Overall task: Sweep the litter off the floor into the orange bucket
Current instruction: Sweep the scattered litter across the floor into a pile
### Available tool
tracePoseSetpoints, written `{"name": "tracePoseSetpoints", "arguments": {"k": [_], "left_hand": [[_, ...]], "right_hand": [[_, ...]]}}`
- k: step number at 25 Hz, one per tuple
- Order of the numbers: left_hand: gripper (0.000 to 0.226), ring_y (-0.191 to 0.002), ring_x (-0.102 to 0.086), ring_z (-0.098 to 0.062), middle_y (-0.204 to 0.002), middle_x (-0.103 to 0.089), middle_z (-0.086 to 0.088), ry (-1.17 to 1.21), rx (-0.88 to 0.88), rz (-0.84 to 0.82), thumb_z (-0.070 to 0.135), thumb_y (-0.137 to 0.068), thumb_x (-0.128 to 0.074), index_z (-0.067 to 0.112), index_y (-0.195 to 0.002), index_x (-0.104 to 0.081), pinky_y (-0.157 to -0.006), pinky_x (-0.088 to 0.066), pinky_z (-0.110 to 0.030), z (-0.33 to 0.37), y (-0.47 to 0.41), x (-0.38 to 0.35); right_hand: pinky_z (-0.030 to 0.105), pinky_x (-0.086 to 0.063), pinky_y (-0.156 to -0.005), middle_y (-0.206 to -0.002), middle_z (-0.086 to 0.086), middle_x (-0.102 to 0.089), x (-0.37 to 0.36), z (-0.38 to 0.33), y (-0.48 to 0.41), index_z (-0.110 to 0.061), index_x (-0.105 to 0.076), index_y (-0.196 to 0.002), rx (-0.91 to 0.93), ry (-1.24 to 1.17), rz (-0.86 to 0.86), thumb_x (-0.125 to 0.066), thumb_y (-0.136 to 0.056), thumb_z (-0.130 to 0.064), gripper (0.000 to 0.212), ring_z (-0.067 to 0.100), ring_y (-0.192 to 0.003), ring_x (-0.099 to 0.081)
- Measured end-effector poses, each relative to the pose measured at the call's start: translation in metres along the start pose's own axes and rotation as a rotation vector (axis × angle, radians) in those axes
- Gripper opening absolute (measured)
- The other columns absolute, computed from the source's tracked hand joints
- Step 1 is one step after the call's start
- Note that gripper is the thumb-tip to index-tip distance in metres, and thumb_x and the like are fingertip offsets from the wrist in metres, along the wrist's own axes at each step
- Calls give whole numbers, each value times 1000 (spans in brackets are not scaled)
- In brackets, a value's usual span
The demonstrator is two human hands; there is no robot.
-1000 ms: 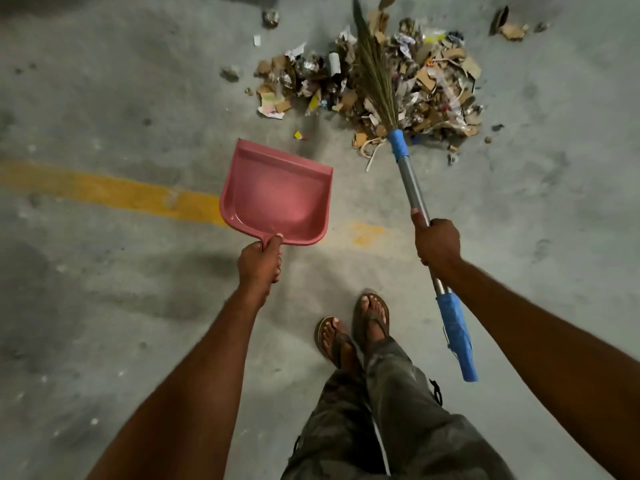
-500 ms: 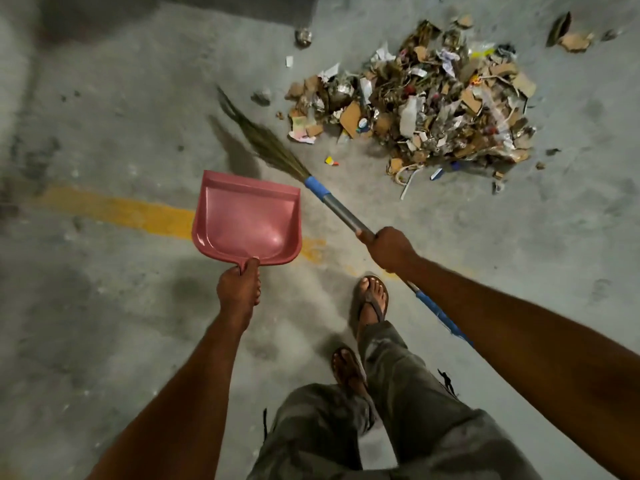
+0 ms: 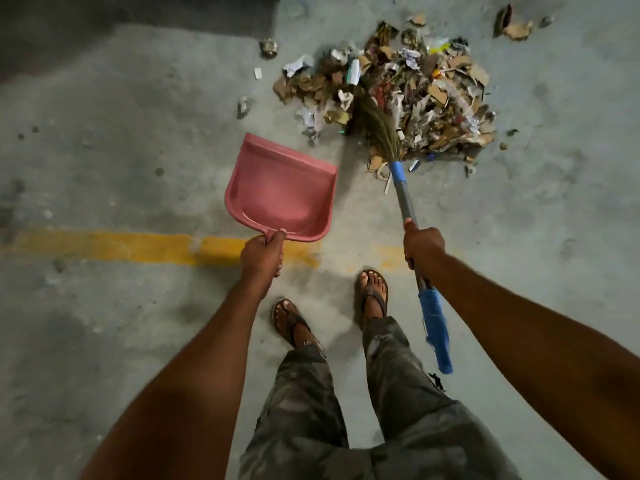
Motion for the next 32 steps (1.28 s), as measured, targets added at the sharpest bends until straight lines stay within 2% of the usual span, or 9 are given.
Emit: {"name": "tracePoseSetpoints", "arguments": {"k": [6,11,14,20,24,26,28,30,32], "left_hand": [[39,-36,-45,-16,-54,-55,-5,-63,-110,-96,43,-93,-68,9,-73,-64,-39,-35,-21,59,16,37],[38,-37,-44,-15,-52,-54,-2,-60,-104,-91,41,-94,-68,12,-70,-62,-38,-33,-19,78,4,81],[37,-35,-43,-15,-55,-54,-6,-62,-78,-42,39,-95,-68,10,-72,-61,-38,-33,-19,68,-17,115],[40,-38,-44,-20,-51,-53,-6,-92,43,92,40,-93,-69,8,-70,-63,-41,-36,-22,30,-87,191],[37,-38,-41,-16,-53,-51,-6,-105,80,105,35,-96,-68,7,-72,-62,-36,-32,-19,24,-135,217],[36,-37,-40,-15,-54,-50,-6,-117,79,96,34,-96,-68,7,-73,-62,-37,-31,-19,29,-153,220],[35,-36,-40,-13,-53,-50,-5,-108,76,76,33,-96,-68,7,-74,-63,-37,-31,-19,39,-166,217],[36,-36,-40,-13,-51,-50,-4,-120,77,46,34,-96,-68,7,-72,-63,-37,-32,-20,51,-170,211],[38,-37,-41,-15,-49,-51,-3,-158,67,-9,35,-96,-67,9,-69,-62,-39,-33,-20,69,-167,205]], "right_hand": [[39,-61,-56,-84,15,-72,49,0,76,-1,-66,-99,42,-90,121,-53,-95,-66,67,25,-52,-63],[34,-55,-50,-75,15,-68,34,-22,119,1,-66,-94,95,-128,78,-54,-97,-62,64,25,-48,-59],[33,-52,-50,-67,14,-65,-15,-41,132,-2,-66,-82,149,-107,-47,-56,-95,-63,63,25,-47,-56],[32,-48,-50,-56,10,-60,-157,-140,126,-5,-62,-71,282,167,-338,-56,-95,-64,64,25,-44,-56],[27,-44,-47,-57,10,-58,-220,-181,96,-6,-60,-72,151,215,-410,-57,-98,-59,59,24,-48,-55],[26,-41,-46,-59,9,-57,-225,-182,84,-6,-58,-71,50,152,-379,-57,-101,-52,55,21,-49,-53],[28,-45,-49,-64,9,-58,-223,-170,79,-6,-58,-74,-39,45,-323,-56,-101,-51,52,22,-53,-55],[37,-58,-61,-75,13,-67,-209,-156,80,-5,-62,-81,-85,-27,-206,-55,-97,-60,57,30,-65,-66],[46,-62,-73,-88,17,-72,-188,-142,86,-3,-66,-92,-97,-23,-84,-51,-93,-68,66,36,-77,-72]]}}
Point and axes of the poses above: each hand's wrist, its own y-axis away from the middle knuckle, its own x-axis out of the back of the hand, z = x × y, the point moved 8 cm from there along -y, towards the middle knuckle
